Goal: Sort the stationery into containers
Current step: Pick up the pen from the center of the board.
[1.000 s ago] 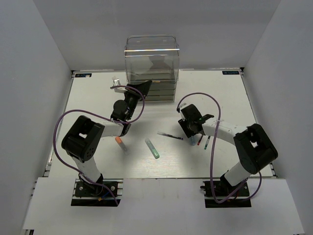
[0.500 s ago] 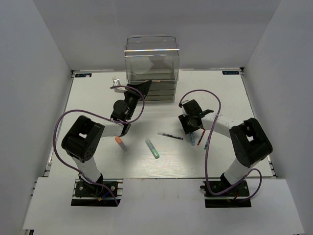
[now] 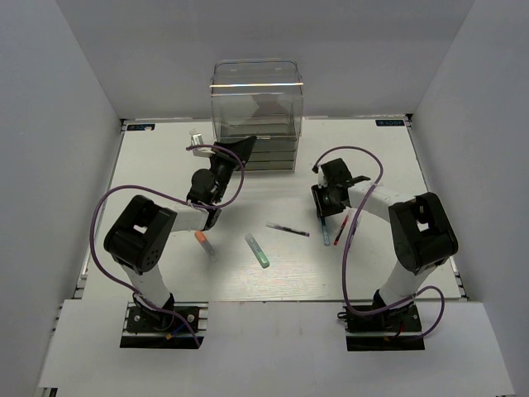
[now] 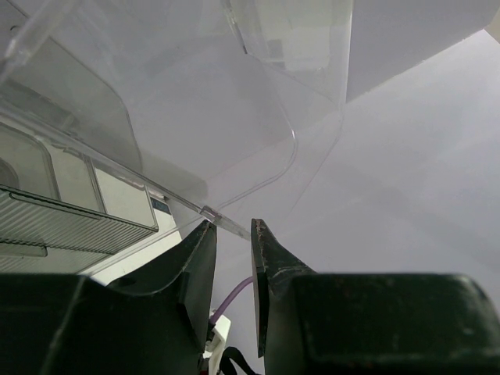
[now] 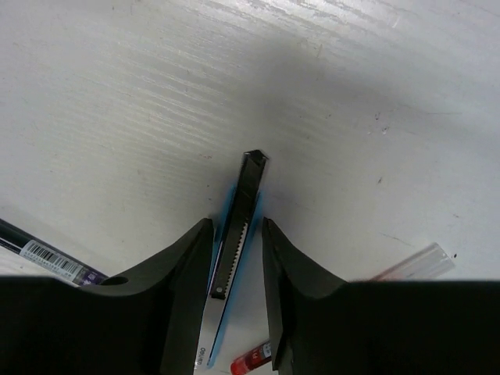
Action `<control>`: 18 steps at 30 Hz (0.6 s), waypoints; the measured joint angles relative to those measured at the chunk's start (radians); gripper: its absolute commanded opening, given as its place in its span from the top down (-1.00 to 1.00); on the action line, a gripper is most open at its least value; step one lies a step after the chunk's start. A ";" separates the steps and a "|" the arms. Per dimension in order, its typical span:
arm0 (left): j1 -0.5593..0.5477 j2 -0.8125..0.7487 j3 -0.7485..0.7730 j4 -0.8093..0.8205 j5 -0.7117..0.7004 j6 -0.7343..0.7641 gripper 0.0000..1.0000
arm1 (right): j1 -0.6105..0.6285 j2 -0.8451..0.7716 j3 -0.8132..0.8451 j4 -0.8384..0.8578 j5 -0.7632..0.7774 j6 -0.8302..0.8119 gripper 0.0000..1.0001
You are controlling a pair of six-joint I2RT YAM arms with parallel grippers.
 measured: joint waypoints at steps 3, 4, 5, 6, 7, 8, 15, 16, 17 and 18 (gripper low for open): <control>0.001 0.000 0.000 -0.001 0.000 0.000 0.31 | -0.014 0.001 0.000 0.004 -0.026 -0.011 0.40; 0.001 0.000 0.000 0.000 0.000 0.000 0.31 | -0.014 0.001 -0.001 0.006 -0.030 -0.020 0.47; 0.001 0.000 0.000 0.000 0.000 0.000 0.31 | -0.015 0.001 -0.002 0.008 -0.031 -0.029 0.50; 0.001 0.000 0.000 -0.001 0.000 0.000 0.31 | -0.015 0.001 -0.002 0.010 -0.033 -0.039 0.50; 0.001 0.000 0.000 0.000 0.000 0.000 0.31 | -0.015 0.001 -0.002 0.011 -0.034 -0.050 0.55; 0.001 0.000 0.000 0.000 0.000 0.000 0.31 | -0.015 0.000 -0.003 0.013 -0.035 -0.061 0.65; 0.001 0.000 0.000 -0.001 0.000 0.000 0.31 | -0.014 -0.003 -0.006 0.026 -0.070 -0.168 0.77; 0.001 0.000 0.000 0.000 0.000 0.000 0.31 | -0.014 -0.005 -0.008 0.031 -0.088 -0.191 0.77; 0.001 0.000 0.000 0.000 0.000 0.000 0.31 | -0.014 -0.009 -0.012 0.032 -0.110 -0.216 0.77; 0.001 0.000 0.000 0.000 0.000 0.000 0.31 | -0.014 -0.015 -0.017 0.032 -0.133 -0.239 0.77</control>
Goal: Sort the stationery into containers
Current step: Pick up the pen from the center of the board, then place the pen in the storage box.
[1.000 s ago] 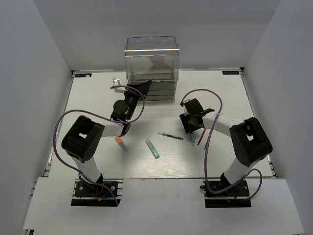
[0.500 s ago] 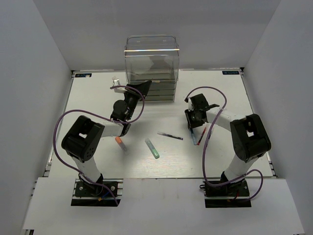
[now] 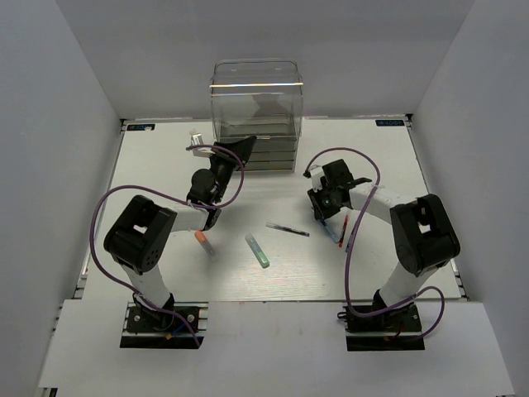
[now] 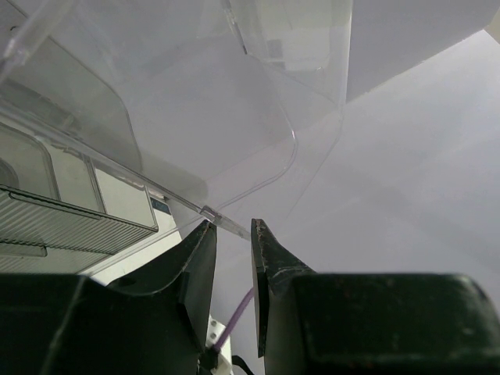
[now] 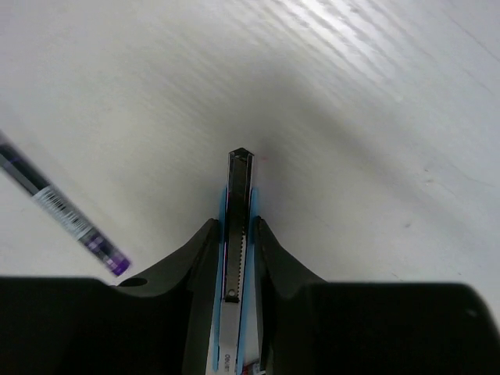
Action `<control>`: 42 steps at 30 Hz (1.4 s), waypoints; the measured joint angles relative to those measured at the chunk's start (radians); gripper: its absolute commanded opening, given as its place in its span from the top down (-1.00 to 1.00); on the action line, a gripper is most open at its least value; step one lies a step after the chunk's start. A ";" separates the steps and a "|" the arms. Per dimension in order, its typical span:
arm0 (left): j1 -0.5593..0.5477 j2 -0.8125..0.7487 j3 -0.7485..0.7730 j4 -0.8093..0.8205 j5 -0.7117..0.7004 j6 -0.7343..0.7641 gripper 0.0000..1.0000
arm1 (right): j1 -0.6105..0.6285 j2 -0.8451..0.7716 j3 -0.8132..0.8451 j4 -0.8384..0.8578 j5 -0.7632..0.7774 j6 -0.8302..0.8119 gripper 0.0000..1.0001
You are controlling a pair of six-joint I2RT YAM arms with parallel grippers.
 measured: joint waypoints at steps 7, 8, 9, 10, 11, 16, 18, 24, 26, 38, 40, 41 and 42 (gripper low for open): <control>0.000 0.000 0.000 0.000 0.000 0.000 0.31 | 0.010 -0.110 -0.007 0.016 -0.187 -0.183 0.83; 0.000 0.000 0.000 0.000 0.000 0.000 0.31 | 0.012 -0.132 -0.007 0.026 -0.212 -0.212 0.83; 0.000 0.000 0.000 0.000 0.000 0.000 0.31 | 0.013 -0.150 -0.007 0.034 -0.238 -0.245 0.83; 0.000 0.000 0.000 0.000 0.000 0.000 0.31 | 0.014 -0.167 -0.007 0.040 -0.261 -0.278 0.83; 0.000 0.000 0.000 0.000 0.000 0.000 0.31 | 0.016 -0.181 -0.007 0.047 -0.285 -0.313 0.83; 0.000 0.000 0.000 0.000 0.000 0.000 0.31 | 0.024 -0.201 0.006 0.057 -0.376 -0.492 0.83; 0.000 0.000 0.000 0.000 0.000 0.000 0.31 | 0.029 -0.202 0.009 0.060 -0.410 -0.581 0.83; 0.000 0.000 0.000 0.000 0.000 0.000 0.31 | 0.069 -0.203 0.016 0.136 -0.431 -0.818 0.86; 0.000 0.000 0.000 0.000 0.000 0.000 0.31 | 0.084 -0.203 0.023 0.188 -0.418 -0.882 0.86; 0.000 0.000 0.000 0.000 0.000 0.000 0.31 | 0.139 -0.203 0.013 0.486 -0.394 -1.170 0.91; 0.000 0.000 0.000 0.000 0.000 0.000 0.31 | 0.143 -0.203 0.002 0.522 -0.422 -1.213 0.91; 0.000 0.000 0.000 0.000 0.000 0.000 0.31 | 0.144 -0.203 -0.005 0.534 -0.433 -1.231 0.91; 0.000 0.000 0.000 0.000 0.000 0.000 0.31 | 0.144 -0.203 -0.017 0.545 -0.449 -1.255 0.94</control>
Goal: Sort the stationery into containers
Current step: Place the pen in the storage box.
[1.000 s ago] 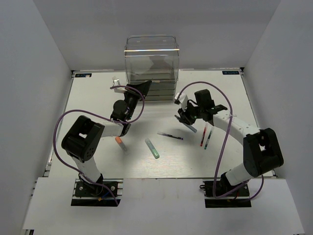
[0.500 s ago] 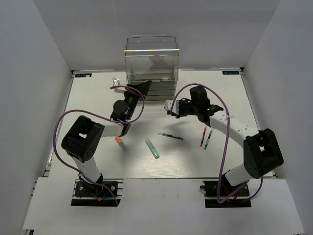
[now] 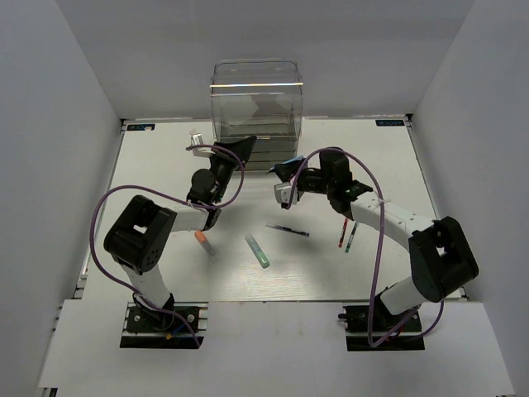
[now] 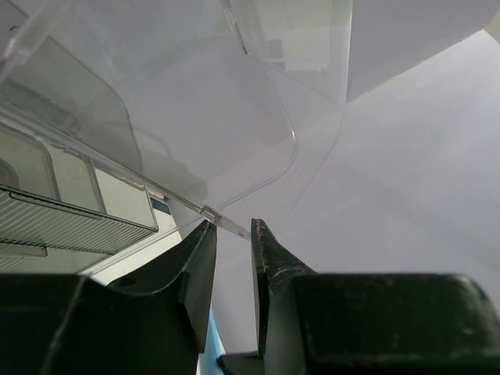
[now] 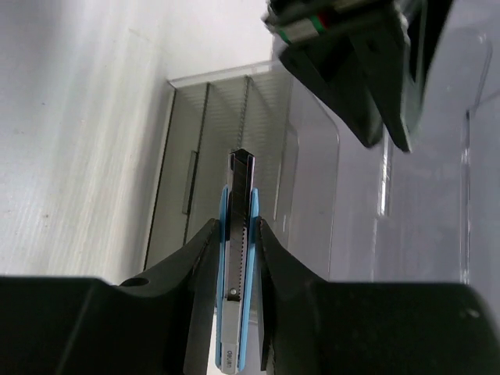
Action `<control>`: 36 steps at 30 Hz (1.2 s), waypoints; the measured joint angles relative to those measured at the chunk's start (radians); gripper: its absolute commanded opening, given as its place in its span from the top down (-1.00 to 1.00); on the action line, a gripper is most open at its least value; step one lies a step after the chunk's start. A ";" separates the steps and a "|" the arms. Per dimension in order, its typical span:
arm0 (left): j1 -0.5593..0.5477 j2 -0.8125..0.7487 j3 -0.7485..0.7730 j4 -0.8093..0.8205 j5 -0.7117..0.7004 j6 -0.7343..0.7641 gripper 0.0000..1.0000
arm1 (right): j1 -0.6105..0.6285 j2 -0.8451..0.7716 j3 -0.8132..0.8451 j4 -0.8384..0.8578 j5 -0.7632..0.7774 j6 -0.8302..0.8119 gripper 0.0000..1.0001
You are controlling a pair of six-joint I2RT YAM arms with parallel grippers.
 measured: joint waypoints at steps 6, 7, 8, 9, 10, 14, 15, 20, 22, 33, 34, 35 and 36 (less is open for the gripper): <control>0.000 0.000 0.000 0.000 0.000 0.000 0.31 | 0.001 0.017 -0.035 0.047 -0.070 -0.098 0.99; 0.000 0.000 -0.001 0.000 0.000 -0.001 0.31 | 0.001 0.024 -0.035 0.060 -0.077 -0.107 0.99; 0.000 0.000 -0.002 0.000 0.000 -0.003 0.31 | 0.001 0.032 -0.035 0.078 -0.084 -0.116 0.99; 0.000 0.000 -0.003 0.000 0.000 -0.004 0.31 | 0.001 0.039 -0.035 0.094 -0.087 -0.122 1.00; 0.000 0.000 -0.004 0.000 -0.001 -0.004 0.31 | 0.001 0.048 -0.035 0.113 -0.092 -0.129 1.00; 0.000 0.000 -0.006 0.000 -0.002 -0.006 0.31 | 0.001 0.077 -0.035 0.178 -0.108 -0.144 1.00; 0.000 0.000 -0.006 0.000 -0.001 -0.006 0.31 | 0.000 0.084 -0.035 0.190 -0.111 -0.148 1.00; 0.000 0.000 -0.006 0.000 -0.002 -0.007 0.31 | 0.000 0.105 -0.046 0.247 -0.133 -0.165 1.00; 0.000 0.000 -0.006 0.000 -0.002 -0.007 0.31 | -0.002 0.117 -0.048 0.265 -0.143 -0.175 1.00; 0.000 0.000 -0.006 0.000 -0.002 -0.007 0.31 | -0.010 0.163 -0.055 0.370 -0.190 -0.215 1.00; 0.000 0.000 -0.006 0.000 -0.002 -0.007 0.31 | -0.010 0.169 -0.055 0.381 -0.191 -0.219 1.00; 0.000 0.000 -0.006 0.000 -0.002 -0.008 0.31 | -0.010 0.175 -0.055 0.390 -0.192 -0.223 1.00; 0.000 0.000 -0.006 0.000 -0.002 -0.008 0.31 | -0.010 0.182 -0.055 0.399 -0.192 -0.227 1.00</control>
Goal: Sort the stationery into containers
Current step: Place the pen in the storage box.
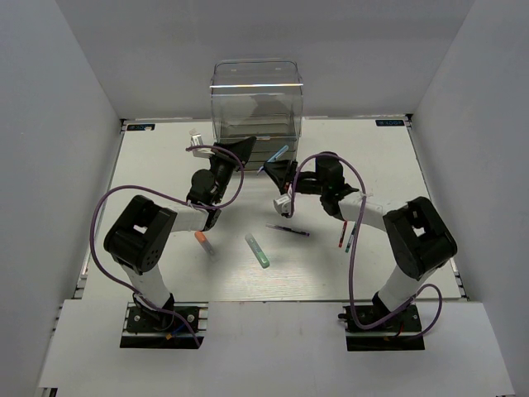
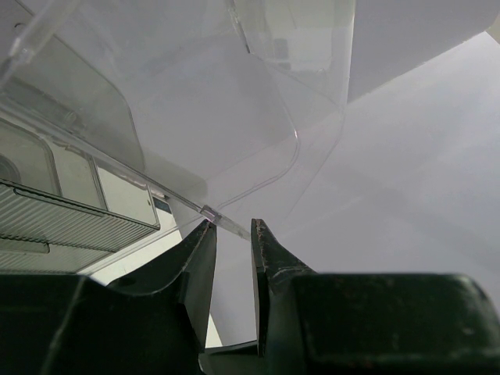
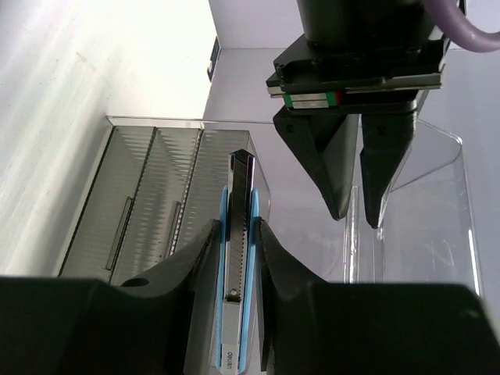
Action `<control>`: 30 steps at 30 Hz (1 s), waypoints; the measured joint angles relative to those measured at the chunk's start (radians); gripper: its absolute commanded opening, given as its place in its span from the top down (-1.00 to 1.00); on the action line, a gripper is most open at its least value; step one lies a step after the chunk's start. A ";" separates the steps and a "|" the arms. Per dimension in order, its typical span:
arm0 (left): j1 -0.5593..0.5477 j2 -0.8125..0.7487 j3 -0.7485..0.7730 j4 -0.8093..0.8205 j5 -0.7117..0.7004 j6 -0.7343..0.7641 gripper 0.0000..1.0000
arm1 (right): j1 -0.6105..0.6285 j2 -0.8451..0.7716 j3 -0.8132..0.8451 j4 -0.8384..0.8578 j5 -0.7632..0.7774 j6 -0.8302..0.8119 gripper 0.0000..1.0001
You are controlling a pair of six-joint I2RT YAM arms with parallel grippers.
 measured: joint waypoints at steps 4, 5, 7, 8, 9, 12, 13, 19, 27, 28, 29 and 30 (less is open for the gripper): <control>0.000 0.000 0.000 0.000 0.000 0.000 0.31 | -0.002 0.018 -0.006 0.029 0.000 -0.008 1.00; 0.000 0.000 0.000 0.000 0.000 0.000 0.31 | -0.002 0.024 -0.007 0.040 0.000 -0.008 1.00; 0.000 0.000 0.000 0.000 0.000 0.000 0.31 | -0.003 0.036 -0.010 0.071 0.003 -0.009 1.00; 0.000 0.000 0.000 0.000 0.000 0.000 0.31 | -0.004 0.043 -0.011 0.084 0.004 -0.010 1.00; 0.000 0.000 0.000 0.000 0.000 0.000 0.31 | -0.005 0.051 -0.011 0.102 0.007 -0.009 1.00; 0.000 0.000 0.000 0.000 0.000 0.000 0.31 | -0.006 0.073 -0.010 0.137 0.016 -0.006 1.00; 0.000 0.000 0.000 0.000 0.000 0.000 0.31 | -0.006 0.079 -0.010 0.142 0.017 -0.006 1.00; 0.000 0.000 0.000 0.000 0.000 0.000 0.31 | -0.012 0.101 -0.008 0.188 0.025 -0.003 1.00; 0.000 0.000 0.000 0.000 0.000 0.000 0.31 | -0.019 0.158 0.040 0.255 0.046 0.030 1.00; 0.000 0.000 0.000 0.000 0.000 0.000 0.31 | -0.019 0.166 0.051 0.264 0.051 0.042 1.00; 0.000 0.000 0.000 0.000 0.000 0.000 0.31 | -0.019 0.171 0.059 0.269 0.056 0.049 1.00; 0.000 0.000 0.000 0.000 0.000 0.000 0.31 | -0.019 0.177 0.068 0.276 0.064 0.056 1.00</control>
